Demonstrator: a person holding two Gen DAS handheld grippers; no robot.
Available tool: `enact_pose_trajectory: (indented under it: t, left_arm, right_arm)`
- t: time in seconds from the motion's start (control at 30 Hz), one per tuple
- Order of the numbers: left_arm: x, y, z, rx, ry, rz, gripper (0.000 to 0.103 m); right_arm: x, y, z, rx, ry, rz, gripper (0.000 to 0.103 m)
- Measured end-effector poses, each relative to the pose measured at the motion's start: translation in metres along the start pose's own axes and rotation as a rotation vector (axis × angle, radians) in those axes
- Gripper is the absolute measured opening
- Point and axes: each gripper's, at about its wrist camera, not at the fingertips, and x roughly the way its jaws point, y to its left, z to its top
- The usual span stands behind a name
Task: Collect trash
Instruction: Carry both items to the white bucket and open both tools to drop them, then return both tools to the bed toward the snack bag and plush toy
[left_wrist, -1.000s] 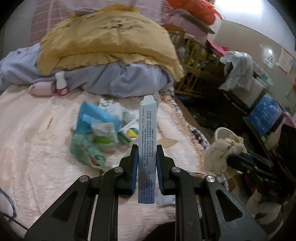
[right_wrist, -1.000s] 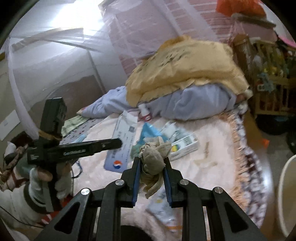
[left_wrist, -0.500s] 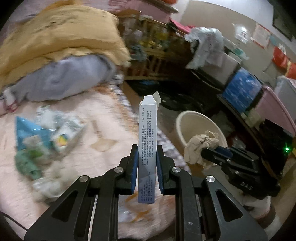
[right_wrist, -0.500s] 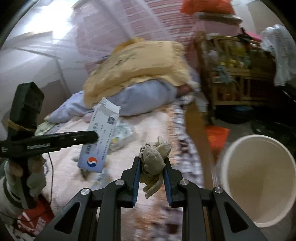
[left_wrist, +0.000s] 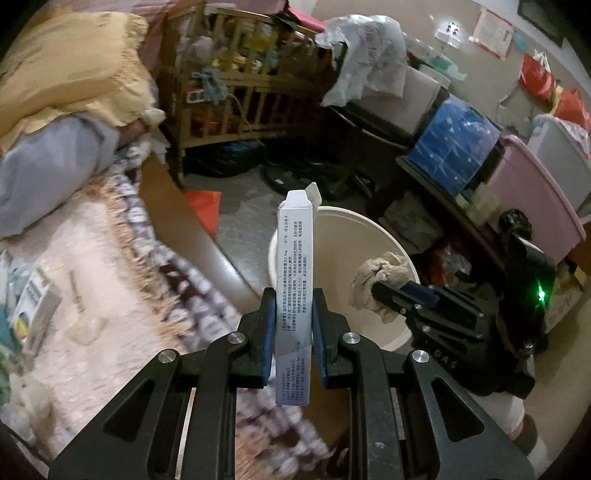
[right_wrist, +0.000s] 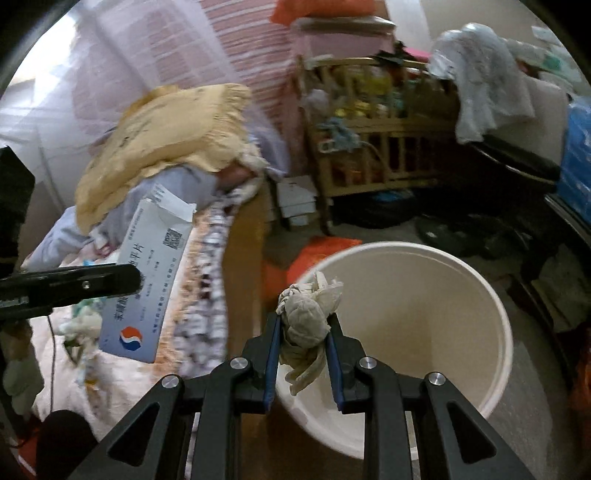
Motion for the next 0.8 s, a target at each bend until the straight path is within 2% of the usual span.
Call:
enact_pose_trajectory:
  t: [0.33, 0.37, 0.4, 0.43, 0.47, 0.57, 0.6, 0.8]
  left_arm:
    - [0.055, -0.026, 0.007, -0.019, 0.028, -0.054, 0.016]
    - [0.058, -0.026, 0.007, -0.026, 0.026, -0.059, 0.017]
    - [0.061, -0.026, 0.006, -0.035, 0.028, -0.065, 0.017]
    - [0.063, -0.024, 0.006, -0.044, 0.032, -0.072, 0.018]
    - [0.066, -0.024, 0.005, -0.052, 0.038, -0.079, 0.022]
    - [0.064, -0.018, 0.002, -0.075, 0.035, -0.091, 0.045]
    - [0.061, -0.017, 0.002, -0.081, 0.025, -0.088, 0.048]
    - [0.041, -0.007, -0.003, -0.098, 0.005, -0.051, 0.048]
  right_arm:
    - [0.015, -0.047, -0.008, 0.126, 0.039, -0.059, 0.024]
    - [0.016, -0.049, -0.007, 0.136, 0.041, -0.071, 0.028]
    - [0.016, -0.050, -0.007, 0.141, 0.040, -0.082, 0.041]
    - [0.016, -0.051, -0.007, 0.145, 0.037, -0.100, 0.049]
    - [0.015, -0.052, -0.007, 0.147, 0.033, -0.107, 0.050]
    - [0.012, -0.051, -0.006, 0.153, 0.022, -0.100, 0.050]
    - [0.012, -0.051, -0.006, 0.154, 0.021, -0.097, 0.050]
    - [0.015, -0.043, -0.009, 0.147, 0.036, -0.074, 0.050]
